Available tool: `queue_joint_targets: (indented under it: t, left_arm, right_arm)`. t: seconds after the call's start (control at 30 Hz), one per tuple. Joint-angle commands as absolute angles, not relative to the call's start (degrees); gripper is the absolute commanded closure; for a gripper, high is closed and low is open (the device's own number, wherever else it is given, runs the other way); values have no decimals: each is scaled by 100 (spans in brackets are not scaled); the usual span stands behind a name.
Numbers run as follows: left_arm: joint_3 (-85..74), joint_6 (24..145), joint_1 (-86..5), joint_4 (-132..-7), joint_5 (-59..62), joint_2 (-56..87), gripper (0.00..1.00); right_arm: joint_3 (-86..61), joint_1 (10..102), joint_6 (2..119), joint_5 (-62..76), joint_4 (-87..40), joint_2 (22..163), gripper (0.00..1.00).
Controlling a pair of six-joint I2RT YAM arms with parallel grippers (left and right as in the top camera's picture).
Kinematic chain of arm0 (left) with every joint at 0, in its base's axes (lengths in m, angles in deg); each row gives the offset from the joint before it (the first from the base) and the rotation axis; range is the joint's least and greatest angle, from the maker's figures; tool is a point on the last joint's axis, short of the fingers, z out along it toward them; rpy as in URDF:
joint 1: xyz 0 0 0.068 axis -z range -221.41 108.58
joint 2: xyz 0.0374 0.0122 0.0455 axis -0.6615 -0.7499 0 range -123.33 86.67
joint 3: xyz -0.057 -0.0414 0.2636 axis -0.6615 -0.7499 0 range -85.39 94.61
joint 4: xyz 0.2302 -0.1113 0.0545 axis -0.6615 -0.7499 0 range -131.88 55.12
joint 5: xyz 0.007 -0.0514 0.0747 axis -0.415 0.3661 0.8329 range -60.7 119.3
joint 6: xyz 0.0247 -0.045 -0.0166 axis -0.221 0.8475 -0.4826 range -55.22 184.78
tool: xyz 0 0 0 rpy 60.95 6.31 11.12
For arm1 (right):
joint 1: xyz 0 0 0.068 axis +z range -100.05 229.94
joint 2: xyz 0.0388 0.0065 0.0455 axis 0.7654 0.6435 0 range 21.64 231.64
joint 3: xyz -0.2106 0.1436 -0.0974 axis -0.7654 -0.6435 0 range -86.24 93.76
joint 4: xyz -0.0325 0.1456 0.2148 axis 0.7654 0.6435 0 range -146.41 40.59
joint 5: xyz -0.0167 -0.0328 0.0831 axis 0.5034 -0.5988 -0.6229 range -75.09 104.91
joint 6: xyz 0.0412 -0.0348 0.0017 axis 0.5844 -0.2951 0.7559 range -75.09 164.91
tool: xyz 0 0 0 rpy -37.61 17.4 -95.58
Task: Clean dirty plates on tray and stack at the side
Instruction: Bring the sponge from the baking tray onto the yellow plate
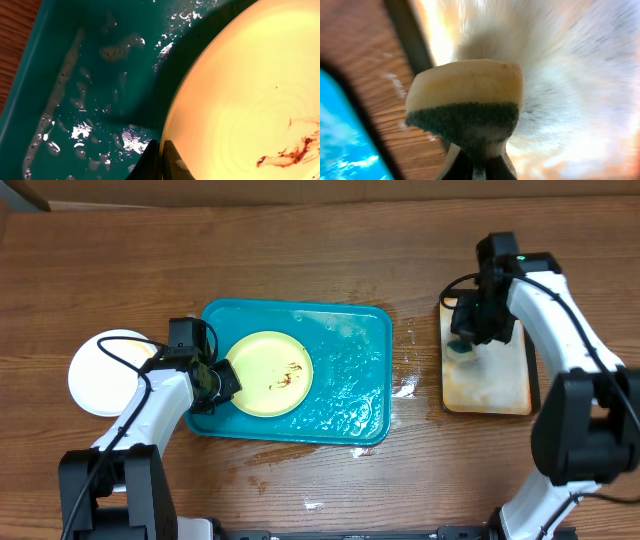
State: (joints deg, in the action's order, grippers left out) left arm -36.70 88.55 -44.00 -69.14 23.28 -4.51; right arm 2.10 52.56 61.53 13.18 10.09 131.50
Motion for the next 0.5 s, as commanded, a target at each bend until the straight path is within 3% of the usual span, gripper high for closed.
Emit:
queue_joint_targets:
  t: [0.0, 0.27, 0.47]
  left_arm:
    - [-3559, 8704, -4361, -6894, 2184, -517, 96]
    - [-3559, 8682, -4357, -6781, 2166, -517, 96]
    - [-3559, 8551, -4191, -6711, 2072, -523, 96]
  right_arm:
    - [378, 5232, 5810, 819, 1073, 12888, 96]
    - [380, 5584, 4888, -1613, 1164, 12890, 96]
    - [380, 6318, 4960, -2022, 863, 12890, 96]
